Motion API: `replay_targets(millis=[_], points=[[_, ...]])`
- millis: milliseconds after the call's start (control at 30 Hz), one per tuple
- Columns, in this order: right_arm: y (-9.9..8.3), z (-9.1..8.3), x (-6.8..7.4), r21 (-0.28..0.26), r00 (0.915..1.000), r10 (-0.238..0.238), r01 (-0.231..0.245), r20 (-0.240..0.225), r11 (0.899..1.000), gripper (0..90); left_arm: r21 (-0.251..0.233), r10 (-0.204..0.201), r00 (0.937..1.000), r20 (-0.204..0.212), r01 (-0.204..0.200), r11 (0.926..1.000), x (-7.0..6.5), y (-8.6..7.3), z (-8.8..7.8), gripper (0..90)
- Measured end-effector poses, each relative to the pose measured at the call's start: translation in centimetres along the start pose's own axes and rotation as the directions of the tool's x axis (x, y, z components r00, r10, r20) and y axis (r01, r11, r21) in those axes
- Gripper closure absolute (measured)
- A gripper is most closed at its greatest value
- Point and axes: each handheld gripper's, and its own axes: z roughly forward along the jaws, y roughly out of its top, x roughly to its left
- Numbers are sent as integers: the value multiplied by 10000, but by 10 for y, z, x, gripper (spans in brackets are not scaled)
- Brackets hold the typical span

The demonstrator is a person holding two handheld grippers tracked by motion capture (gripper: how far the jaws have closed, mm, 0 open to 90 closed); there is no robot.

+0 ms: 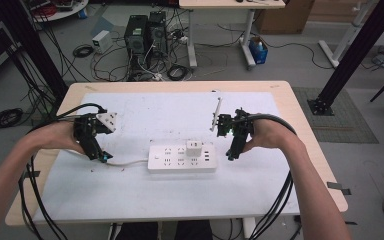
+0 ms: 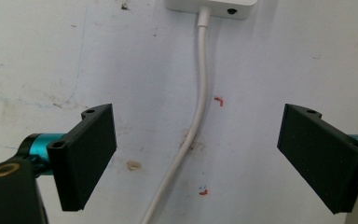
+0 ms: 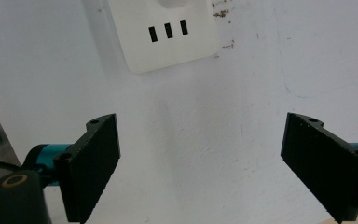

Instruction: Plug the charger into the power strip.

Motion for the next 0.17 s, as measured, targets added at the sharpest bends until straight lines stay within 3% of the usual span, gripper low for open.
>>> replay_targets(millis=[167], points=[[1, 1, 0, 49, 10000, -45, 45, 25, 10000, 112, -23, 12, 10000, 2, -12, 10000, 0, 0, 0, 117]])
